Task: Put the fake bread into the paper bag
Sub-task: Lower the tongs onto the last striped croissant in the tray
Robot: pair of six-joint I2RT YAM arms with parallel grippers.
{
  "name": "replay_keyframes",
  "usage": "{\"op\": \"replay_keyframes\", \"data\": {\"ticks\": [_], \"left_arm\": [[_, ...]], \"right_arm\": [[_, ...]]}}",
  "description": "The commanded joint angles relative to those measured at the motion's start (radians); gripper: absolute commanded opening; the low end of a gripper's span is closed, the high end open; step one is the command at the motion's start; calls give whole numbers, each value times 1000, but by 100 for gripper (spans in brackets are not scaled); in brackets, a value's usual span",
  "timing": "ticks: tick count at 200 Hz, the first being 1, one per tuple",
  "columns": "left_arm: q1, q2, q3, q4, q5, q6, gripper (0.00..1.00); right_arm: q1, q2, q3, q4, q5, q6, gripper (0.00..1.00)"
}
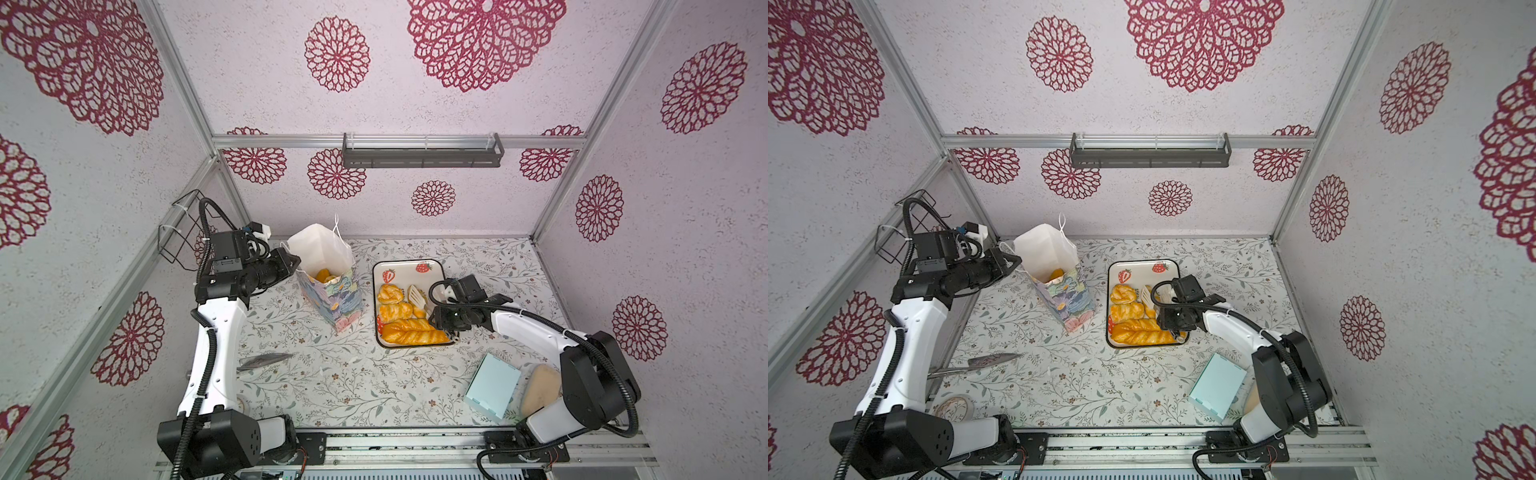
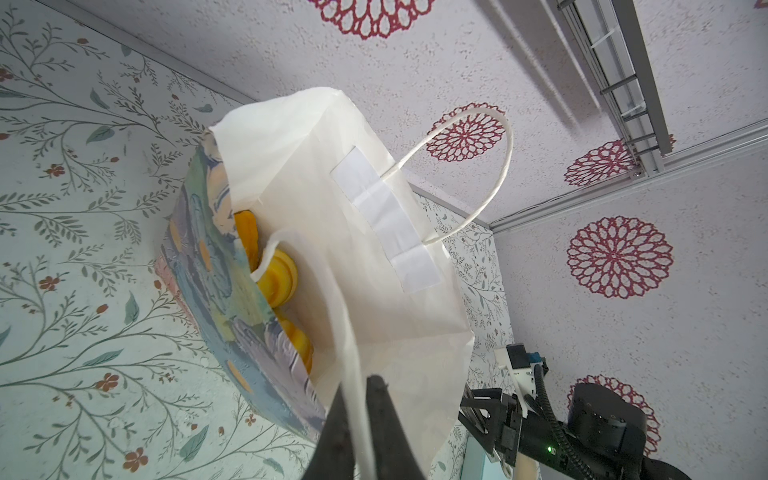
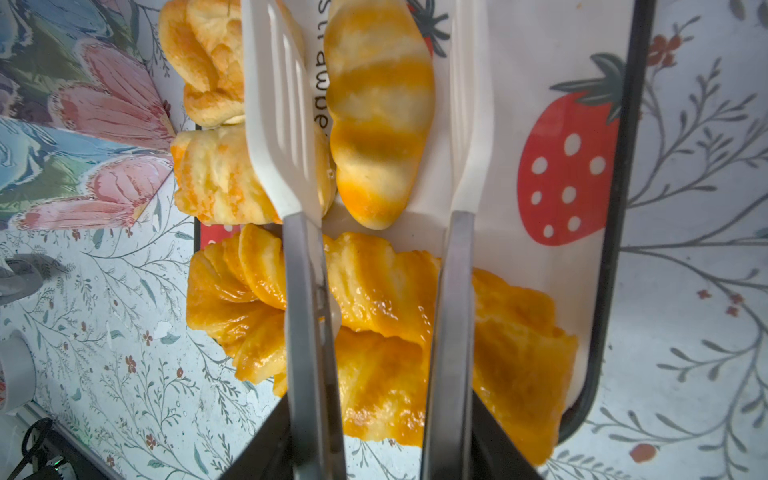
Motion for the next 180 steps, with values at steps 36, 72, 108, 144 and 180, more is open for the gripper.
{"op": "replay_keyframes", "data": {"ticks": [36, 72, 108, 144, 180], "left_arm": [[-3, 6, 6, 14, 1, 4, 11], [-3, 7, 6, 15, 0, 4, 11], [-3, 7, 7, 14, 0, 4, 11], [-2, 7, 12, 13, 1, 4, 11], [-2, 6, 14, 11, 0, 4, 11]], "right_arm": [[-4, 8, 0, 37, -11, 14, 51], [-6, 6, -3, 46, -21, 19, 48], [-5, 3, 2, 45, -22, 19, 43], [-5, -9, 5, 42, -17, 17, 38], [-6, -34, 12, 33, 3, 13, 36]]}}
